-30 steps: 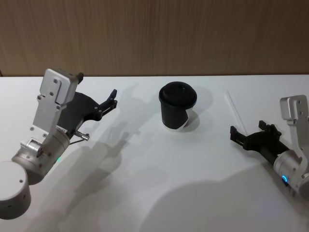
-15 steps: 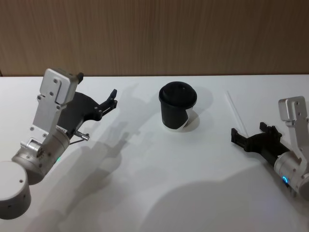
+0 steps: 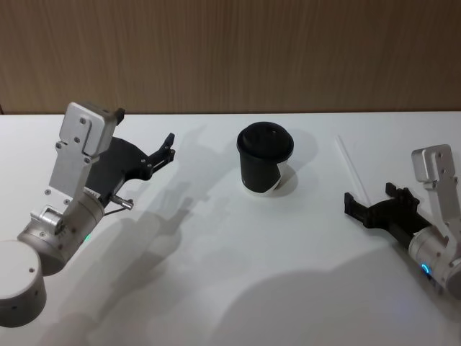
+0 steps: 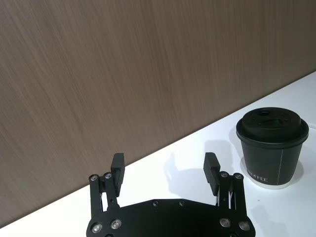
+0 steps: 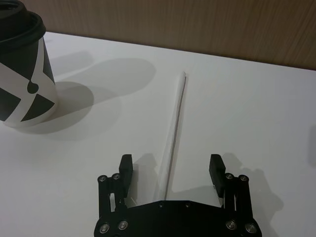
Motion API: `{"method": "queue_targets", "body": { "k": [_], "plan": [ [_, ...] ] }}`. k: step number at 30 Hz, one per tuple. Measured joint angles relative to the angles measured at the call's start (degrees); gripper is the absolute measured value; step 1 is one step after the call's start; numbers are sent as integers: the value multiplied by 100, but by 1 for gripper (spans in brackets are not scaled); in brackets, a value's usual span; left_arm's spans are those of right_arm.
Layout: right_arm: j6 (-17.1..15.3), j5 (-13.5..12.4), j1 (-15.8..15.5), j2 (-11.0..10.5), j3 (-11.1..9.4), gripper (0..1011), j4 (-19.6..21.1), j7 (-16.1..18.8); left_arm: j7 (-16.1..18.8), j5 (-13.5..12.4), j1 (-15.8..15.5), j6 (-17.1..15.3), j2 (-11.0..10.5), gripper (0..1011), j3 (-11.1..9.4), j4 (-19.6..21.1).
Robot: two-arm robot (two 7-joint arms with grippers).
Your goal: Pick up the straw with one hand, pass it to the other hand, and insert it into the cup.
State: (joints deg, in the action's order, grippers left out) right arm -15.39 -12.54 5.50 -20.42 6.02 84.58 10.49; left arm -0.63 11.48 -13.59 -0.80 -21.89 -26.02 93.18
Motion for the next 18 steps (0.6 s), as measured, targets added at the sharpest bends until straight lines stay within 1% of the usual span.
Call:
{"method": "queue_targets", "body": {
  "k": [3, 4, 5, 6, 7, 8, 11, 12, 13, 14, 16, 18],
  "plan": [
    [1, 10, 1, -3, 3, 936, -3, 8, 0, 0, 0, 0, 0, 1003, 0, 0],
    [1, 13, 2, -4, 4, 894, -4, 10, 0, 0, 0, 0, 0, 1003, 0, 0],
    [3, 20, 2, -5, 5, 887, -6, 13, 0, 0, 0, 0, 0, 1003, 0, 0],
    [4, 26, 3, -6, 6, 847, -7, 17, 0, 0, 0, 0, 0, 1003, 0, 0],
    [4, 28, 4, -7, 7, 847, -8, 18, 0, 0, 0, 0, 0, 1003, 0, 0],
    [4, 30, 4, -7, 7, 795, -8, 19, 0, 0, 0, 0, 0, 1003, 0, 0],
    [4, 36, 6, -9, 9, 709, -11, 23, 0, 0, 0, 0, 0, 1003, 0, 0],
    [4, 37, 7, -9, 9, 661, -11, 24, 0, 0, 0, 0, 0, 1003, 0, 0],
    [4, 39, 7, -9, 10, 661, -12, 25, 0, -1, 0, 0, 0, 1003, 0, 0],
    [4, 41, 7, -10, 10, 601, -13, 26, 0, 0, 0, 0, 0, 1003, 0, 0],
    [3, 46, 7, -11, 11, 565, -14, 28, 0, 0, 0, 0, 0, 1003, 0, 0],
    [3, 48, 7, -12, 11, 480, -15, 29, 0, 0, 0, 0, 0, 1003, 0, 0]
  ]
}}
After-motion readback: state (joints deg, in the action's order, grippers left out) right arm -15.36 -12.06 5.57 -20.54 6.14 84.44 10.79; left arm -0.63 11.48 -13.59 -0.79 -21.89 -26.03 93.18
